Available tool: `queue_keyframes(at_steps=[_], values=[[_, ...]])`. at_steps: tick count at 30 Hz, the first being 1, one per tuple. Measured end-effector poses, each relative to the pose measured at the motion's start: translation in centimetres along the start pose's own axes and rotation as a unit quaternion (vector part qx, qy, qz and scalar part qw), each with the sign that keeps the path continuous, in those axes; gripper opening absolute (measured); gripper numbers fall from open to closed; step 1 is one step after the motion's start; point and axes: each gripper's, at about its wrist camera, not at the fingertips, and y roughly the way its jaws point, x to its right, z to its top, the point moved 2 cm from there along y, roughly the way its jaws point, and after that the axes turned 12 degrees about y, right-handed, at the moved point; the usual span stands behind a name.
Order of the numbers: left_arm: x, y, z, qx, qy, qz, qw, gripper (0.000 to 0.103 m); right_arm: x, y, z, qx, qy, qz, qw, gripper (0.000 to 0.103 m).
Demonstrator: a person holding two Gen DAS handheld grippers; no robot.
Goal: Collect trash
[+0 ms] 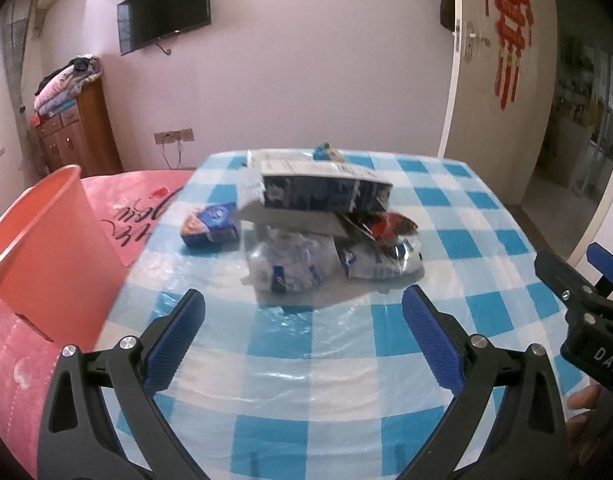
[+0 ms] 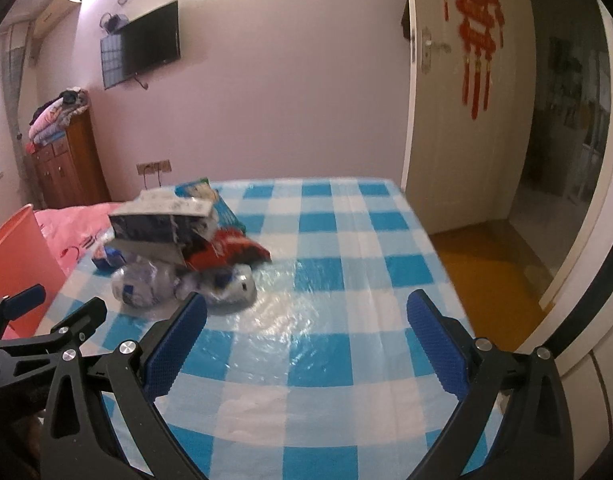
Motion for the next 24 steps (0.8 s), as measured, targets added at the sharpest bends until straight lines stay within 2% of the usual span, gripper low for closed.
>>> queue_keyframes(at_steps=[12, 24], values=[[-2.8, -4.1, 0.6, 0.03, -0.026, 0.021, 0.999, 0.099, -2.6, -4.6, 0.9, 0.046, -0.017, 0.013, 0.999, 0.099], [-6.4, -7.3, -0.4, 0.039, -0.041, 0.069, 0.996, 0.099, -6.0, -6.7, 0.3, 0.033, -0.051, 0.059, 0.996, 0.099]])
